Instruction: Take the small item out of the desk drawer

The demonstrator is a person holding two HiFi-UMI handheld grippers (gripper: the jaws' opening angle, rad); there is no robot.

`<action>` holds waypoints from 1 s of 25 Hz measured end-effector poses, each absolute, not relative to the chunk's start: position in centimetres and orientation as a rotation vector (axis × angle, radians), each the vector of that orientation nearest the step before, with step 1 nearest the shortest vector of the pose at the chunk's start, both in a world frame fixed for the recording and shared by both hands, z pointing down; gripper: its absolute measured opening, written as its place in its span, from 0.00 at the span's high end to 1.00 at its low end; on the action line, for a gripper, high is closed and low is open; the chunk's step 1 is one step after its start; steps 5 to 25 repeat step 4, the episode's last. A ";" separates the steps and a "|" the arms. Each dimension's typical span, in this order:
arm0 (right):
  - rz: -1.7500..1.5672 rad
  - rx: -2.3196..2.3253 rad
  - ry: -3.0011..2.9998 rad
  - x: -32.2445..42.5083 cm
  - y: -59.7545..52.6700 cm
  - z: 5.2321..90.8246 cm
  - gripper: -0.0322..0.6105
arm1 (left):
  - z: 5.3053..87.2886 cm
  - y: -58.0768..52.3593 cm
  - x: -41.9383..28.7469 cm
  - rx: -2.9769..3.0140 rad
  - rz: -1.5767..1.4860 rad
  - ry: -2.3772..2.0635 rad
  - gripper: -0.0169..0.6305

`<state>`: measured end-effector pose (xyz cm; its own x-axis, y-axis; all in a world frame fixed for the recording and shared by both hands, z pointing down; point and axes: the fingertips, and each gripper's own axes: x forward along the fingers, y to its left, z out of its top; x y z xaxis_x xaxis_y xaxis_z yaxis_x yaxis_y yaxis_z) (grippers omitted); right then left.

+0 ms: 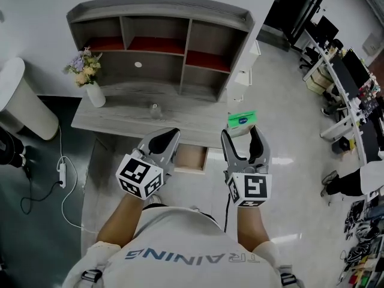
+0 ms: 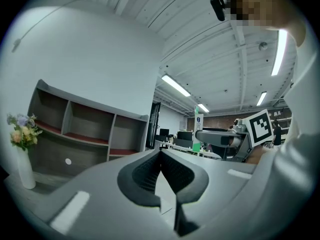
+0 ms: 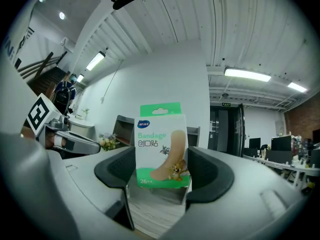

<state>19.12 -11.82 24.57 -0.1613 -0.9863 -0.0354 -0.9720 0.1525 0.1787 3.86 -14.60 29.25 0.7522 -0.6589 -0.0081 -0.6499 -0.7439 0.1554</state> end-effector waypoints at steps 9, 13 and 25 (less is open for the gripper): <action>-0.256 1.979 -2.313 19.6 -11.8 24.3 0.42 | 29.4 -14.6 4.6 2.812 -0.095 -1.043 0.97; -0.256 1.979 -2.313 19.6 -11.8 24.3 0.42 | 29.4 -14.6 4.6 2.812 -0.095 -1.043 0.97; -0.256 1.979 -2.313 19.6 -11.8 24.3 0.42 | 29.4 -14.6 4.6 2.812 -0.095 -1.043 0.97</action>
